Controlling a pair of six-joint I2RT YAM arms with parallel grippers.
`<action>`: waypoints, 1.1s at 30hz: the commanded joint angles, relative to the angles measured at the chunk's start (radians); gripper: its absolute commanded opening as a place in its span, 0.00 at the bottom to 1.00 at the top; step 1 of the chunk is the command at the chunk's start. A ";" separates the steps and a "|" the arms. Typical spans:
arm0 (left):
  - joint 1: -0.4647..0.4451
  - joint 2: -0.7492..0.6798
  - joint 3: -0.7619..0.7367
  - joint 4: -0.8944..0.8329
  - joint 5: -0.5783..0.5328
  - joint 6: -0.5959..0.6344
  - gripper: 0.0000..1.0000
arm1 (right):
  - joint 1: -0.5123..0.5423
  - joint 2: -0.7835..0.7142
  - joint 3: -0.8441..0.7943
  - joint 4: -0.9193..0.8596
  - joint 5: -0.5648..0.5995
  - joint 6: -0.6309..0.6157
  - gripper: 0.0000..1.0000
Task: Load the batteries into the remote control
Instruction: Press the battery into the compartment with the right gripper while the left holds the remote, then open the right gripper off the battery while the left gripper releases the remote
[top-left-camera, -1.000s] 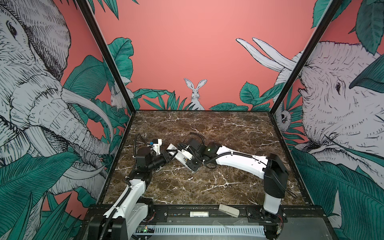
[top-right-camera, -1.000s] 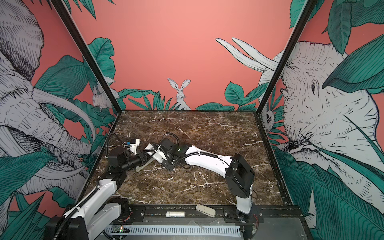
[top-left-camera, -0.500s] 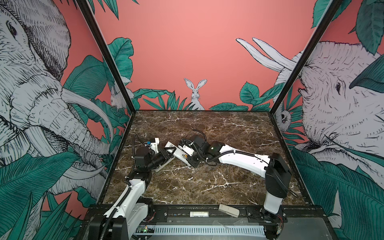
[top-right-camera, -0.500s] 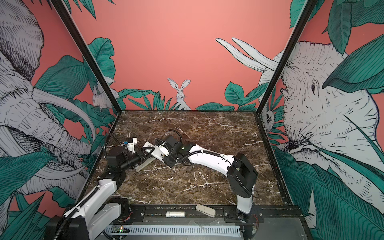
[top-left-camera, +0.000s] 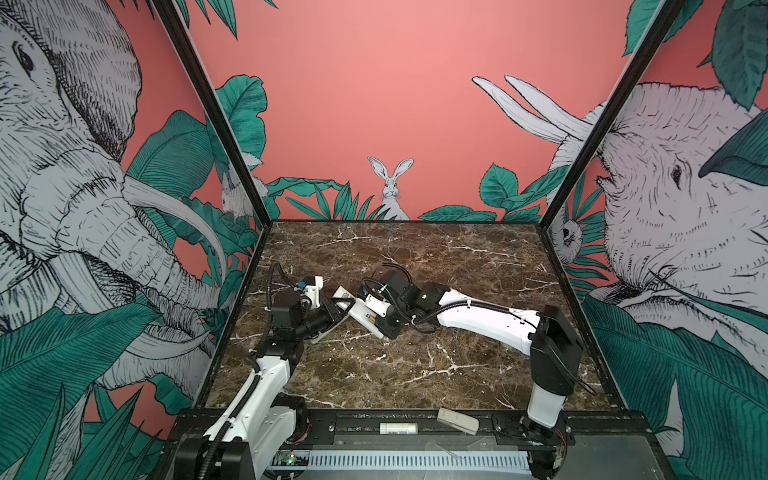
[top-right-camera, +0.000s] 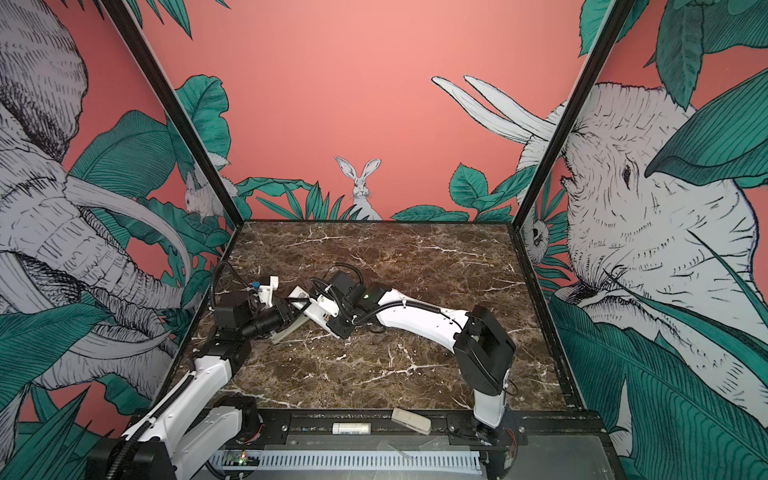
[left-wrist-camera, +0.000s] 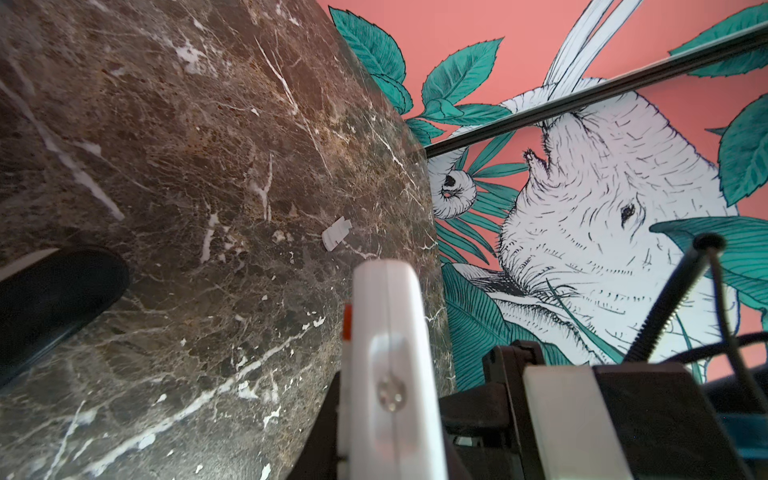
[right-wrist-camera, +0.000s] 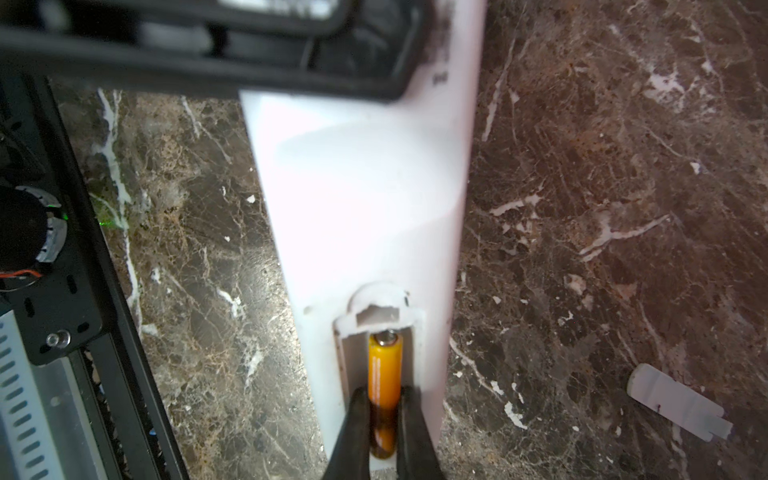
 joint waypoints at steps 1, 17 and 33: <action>-0.027 -0.060 0.076 0.059 0.210 -0.022 0.00 | -0.013 0.039 0.016 -0.125 0.051 -0.007 0.07; -0.027 -0.049 0.065 0.024 0.179 0.024 0.00 | -0.010 0.001 0.052 -0.174 0.070 0.034 0.21; -0.026 -0.043 0.052 0.011 0.152 0.043 0.00 | 0.003 -0.028 0.032 -0.137 0.062 0.036 0.19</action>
